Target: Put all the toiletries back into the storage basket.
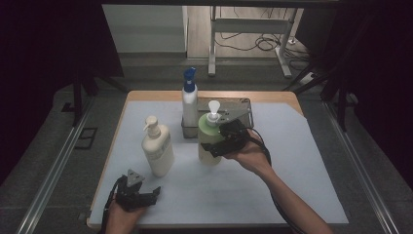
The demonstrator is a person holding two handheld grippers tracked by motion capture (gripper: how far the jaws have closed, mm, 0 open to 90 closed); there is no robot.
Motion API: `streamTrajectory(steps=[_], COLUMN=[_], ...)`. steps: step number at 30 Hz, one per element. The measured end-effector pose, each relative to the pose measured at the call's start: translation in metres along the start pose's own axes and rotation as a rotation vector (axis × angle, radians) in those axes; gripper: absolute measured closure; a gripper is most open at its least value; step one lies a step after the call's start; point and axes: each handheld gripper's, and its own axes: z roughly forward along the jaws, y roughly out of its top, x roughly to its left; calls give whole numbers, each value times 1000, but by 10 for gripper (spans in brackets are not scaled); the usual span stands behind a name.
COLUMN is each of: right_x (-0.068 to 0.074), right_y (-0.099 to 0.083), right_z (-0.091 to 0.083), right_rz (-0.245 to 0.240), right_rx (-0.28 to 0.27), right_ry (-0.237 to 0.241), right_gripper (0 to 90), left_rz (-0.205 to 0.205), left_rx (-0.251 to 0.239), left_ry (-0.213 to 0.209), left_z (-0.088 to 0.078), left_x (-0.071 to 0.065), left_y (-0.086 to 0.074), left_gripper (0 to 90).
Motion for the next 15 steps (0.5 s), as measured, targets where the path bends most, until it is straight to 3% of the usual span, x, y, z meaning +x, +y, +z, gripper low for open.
streamTrajectory(steps=[15], right_x=[-16], right_y=[20], right_z=[-9], right_rz=[21], right_rx=[-14], right_ry=[-43], right_gripper=[127], left_rz=[0], left_rx=[0], left_ry=[0], left_z=[0], left_x=[0], left_y=[0], left_gripper=[125])
